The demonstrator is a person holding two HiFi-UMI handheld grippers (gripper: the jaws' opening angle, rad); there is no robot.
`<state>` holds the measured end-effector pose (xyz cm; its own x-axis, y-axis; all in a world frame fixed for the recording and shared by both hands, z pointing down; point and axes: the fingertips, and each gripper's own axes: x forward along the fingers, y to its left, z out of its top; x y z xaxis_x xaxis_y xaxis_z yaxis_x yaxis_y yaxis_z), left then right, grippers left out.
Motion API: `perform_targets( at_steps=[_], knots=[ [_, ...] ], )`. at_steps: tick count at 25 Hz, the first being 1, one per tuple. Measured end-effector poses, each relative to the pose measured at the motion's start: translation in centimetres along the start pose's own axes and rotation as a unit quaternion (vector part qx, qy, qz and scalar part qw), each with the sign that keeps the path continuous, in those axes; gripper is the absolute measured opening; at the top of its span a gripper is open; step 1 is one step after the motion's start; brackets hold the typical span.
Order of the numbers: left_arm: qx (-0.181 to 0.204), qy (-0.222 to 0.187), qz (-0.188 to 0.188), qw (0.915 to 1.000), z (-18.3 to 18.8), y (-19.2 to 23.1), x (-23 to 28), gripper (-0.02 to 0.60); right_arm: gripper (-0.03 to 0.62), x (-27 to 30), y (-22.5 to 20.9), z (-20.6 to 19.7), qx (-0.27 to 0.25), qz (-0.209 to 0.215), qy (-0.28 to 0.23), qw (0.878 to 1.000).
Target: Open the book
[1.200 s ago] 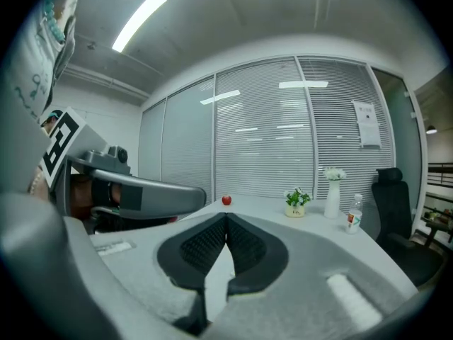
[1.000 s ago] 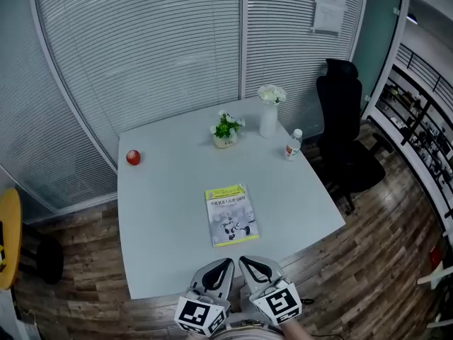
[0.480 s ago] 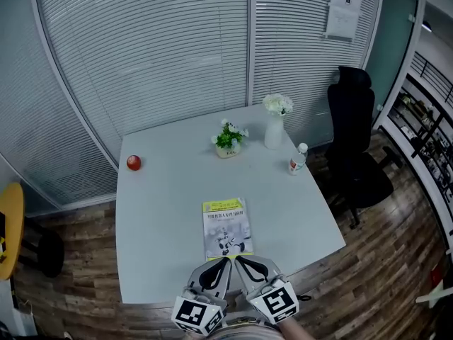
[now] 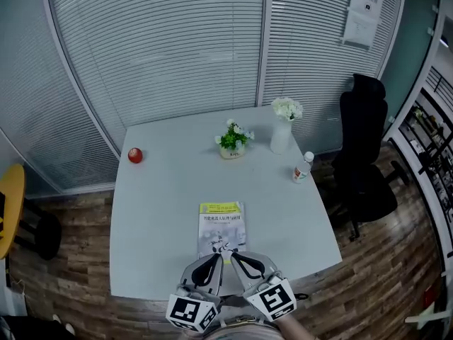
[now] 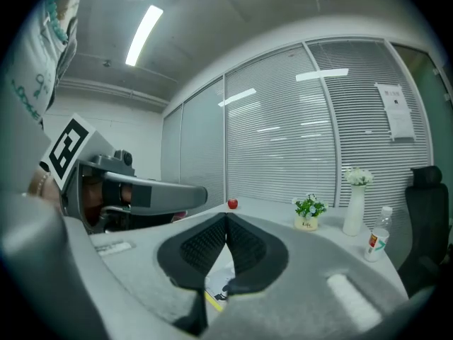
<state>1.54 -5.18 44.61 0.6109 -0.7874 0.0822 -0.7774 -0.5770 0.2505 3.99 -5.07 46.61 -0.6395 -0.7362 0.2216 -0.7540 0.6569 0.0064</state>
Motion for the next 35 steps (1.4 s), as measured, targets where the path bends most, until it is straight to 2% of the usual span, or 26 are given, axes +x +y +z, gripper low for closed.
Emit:
perform_targets(
  at_steps=[9, 16, 35],
  knots=[
    [0.009, 0.008, -0.001, 0.9999, 0.6, 1.5, 1.7, -0.002, 0.003, 1.3, -1.5, 0.1, 0.002, -0.004, -0.007, 1.000],
    [0.021, 0.021, -0.048, 0.9984, 1.1, 1.8, 2.9, -0.002, 0.003, 2.4, -2.2, 1.2, 0.012, -0.026, -0.010, 1.000],
    [0.029, 0.049, -0.094, 0.9939, 0.0, 3.1, 3.4, -0.002, 0.003, 4.4, -2.6, 1.3, 0.014, -0.052, 0.012, 0.998]
  ],
)
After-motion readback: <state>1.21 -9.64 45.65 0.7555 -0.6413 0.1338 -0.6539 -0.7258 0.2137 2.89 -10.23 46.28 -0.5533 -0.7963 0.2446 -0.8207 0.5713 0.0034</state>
